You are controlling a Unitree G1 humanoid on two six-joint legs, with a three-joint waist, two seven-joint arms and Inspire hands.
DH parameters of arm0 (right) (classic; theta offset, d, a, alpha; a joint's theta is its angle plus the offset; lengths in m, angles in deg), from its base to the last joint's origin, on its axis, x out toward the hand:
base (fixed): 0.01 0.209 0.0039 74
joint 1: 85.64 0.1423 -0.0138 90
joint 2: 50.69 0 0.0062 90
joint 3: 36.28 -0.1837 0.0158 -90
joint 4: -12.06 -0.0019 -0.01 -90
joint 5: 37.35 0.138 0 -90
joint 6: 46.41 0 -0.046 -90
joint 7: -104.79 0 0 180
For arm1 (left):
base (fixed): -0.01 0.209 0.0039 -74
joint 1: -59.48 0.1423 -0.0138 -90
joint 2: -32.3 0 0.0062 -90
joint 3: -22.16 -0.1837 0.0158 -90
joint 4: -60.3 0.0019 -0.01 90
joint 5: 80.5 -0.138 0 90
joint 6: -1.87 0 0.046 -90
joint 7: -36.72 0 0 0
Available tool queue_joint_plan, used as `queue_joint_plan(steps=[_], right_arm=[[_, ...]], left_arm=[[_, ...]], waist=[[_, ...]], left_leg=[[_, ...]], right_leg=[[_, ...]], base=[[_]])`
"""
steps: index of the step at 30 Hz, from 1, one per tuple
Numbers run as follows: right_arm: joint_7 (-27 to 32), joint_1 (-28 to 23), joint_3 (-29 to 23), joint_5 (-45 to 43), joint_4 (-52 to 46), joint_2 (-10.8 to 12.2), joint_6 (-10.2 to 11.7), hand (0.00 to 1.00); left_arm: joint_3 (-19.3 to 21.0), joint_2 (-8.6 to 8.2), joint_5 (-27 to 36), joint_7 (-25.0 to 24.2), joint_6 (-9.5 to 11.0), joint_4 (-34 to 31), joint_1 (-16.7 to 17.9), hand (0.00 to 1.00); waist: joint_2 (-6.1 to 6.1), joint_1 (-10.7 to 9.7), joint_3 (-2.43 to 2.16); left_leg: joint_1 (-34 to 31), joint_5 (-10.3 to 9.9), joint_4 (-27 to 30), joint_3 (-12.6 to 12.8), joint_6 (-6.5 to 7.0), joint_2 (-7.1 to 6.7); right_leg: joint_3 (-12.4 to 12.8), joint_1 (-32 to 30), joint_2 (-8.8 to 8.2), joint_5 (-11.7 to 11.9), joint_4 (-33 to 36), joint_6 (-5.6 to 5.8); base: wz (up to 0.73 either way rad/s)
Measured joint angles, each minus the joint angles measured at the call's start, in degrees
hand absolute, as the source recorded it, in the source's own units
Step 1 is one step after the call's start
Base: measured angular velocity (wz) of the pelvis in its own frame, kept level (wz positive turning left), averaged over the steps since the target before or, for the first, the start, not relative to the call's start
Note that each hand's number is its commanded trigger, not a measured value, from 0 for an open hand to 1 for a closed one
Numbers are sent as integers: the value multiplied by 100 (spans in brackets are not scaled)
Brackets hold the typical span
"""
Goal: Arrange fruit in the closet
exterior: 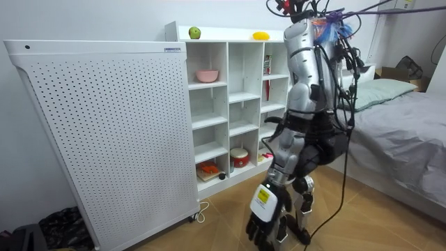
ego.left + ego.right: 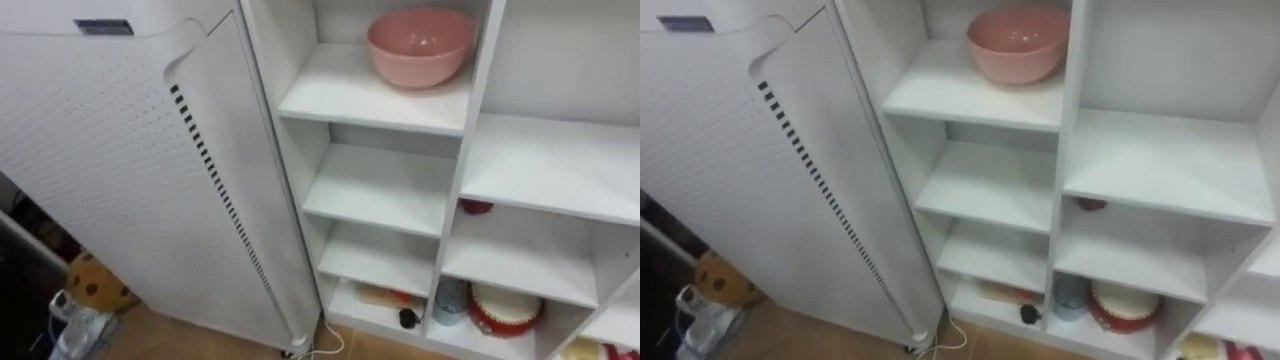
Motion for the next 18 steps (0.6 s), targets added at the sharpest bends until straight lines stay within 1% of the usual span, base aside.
queue_joint_plan(steps=[1,2,3,4,5,6,7,8,10,11,12,13,14,15,16,17,18], right_arm=[[-65,-191,-1,-58,90,125,-5,0],[-113,-400,2,-125,148,205,-20,0],[-123,-515,16,-198,146,232,-29,0],[-175,-728,92,-382,152,261,-58,0],[-248,-980,148,-606,157,287,-54,0],[-276,-1083,198,-711,136,298,-52,0],[-315,-1307,233,-922,133,328,-53,0],[-317,-1478,241,-1176,137,345,-53,0],[-318,-1745,431,-1576,153,351,-47,0],[-316,-1822,449,-1982,236,410,-48,0],[-309,-1844,446,-2176,279,444,-49,0],[-295,-1965,457,-2526,295,507,-54,0],[-291,-2063,460,-2947,296,573,-63,0],[-278,-2102,458,-3205,296,610,-72,0],[-260,-2135,459,-3716,293,678,-126,0],[-245,-2181,484,-4252,294,720,-184,0],[-237,-2206,500,-4514,294,734,-205,0]], left_arm=[[159,-1,-66,22,31,17,3,0],[234,-1,-96,101,91,65,7,0],[271,-3,-143,142,115,62,28,0],[360,-15,-298,214,163,39,113,0],[519,-55,-513,276,188,-46,206,0],[590,-72,-597,307,192,-77,238,0],[646,-85,-706,376,202,-77,254,0],[685,-117,-853,408,203,-73,267,0],[772,-207,-912,520,216,-108,301,0],[825,-238,-943,558,249,-116,367,0],[854,-253,-964,572,259,-103,385,0],[935,-284,-972,586,260,-91,400,0],[1084,-330,-976,620,268,-41,393,0],[1137,-344,-991,635,268,3,396,0],[1263,-372,-1045,649,260,116,403,0],[1315,-404,-1070,649,210,201,415,0],[1330,-423,-1106,648,191,238,417,0]], waist=[[-45,-147,-18],[-74,-222,-40],[-97,-275,-53],[-157,-357,-100],[-214,-491,-147],[-239,-529,-167],[-301,-590,-203],[-334,-646,-218],[-385,-693,-218],[-414,-768,-218],[-425,-796,-220],[-433,-805,-218],[-460,-848,-227],[-463,-849,-227],[-467,-902,-225],[-474,-969,-225],[-464,-986,-216]], left_leg=[[188,10,-147,-3,-4,8],[382,14,-274,2,-9,7],[484,23,-320,3,-17,10],[698,28,-432,25,-16,16],[943,28,-570,27,-17,18],[1055,28,-637,10,-18,20],[1291,29,-790,6,-22,29],[1510,30,-909,10,-27,38],[1840,27,-1097,56,-30,51],[2058,25,-1225,68,-35,58],[2153,23,-1272,88,-39,64],[2286,5,-1345,115,-61,80],[2393,-2,-1416,144,-71,96],[2452,-6,-1447,155,-76,105],[2566,-14,-1485,166,-86,113],[2665,-18,-1520,167,-89,119],[2711,-18,-1542,168,-90,119]], right_leg=[[-47,187,21,19,-154,6],[-87,416,69,44,-302,19],[-84,525,93,54,-377,25],[-62,722,126,50,-491,40],[-73,959,149,38,-625,64],[-100,1080,161,30,-699,76],[-117,1317,196,30,-870,87],[-120,1556,235,41,-1016,105],[-114,1830,262,41,-1133,121],[-121,2029,288,41,-1240,130],[-122,2117,300,41,-1288,136],[-115,2221,323,37,-1302,143],[-108,2299,349,36,-1311,145],[-105,2343,359,36,-1318,145],[-118,2460,377,36,-1386,145],[-120,2557,389,35,-1417,146],[-119,2609,396,35,-1453,146]], base=[[3],[0],[-5],[-8],[0],[5],[7],[0],[-8],[-10],[-14],[-18],[-19],[-13],[-8],[-5],[-6]])
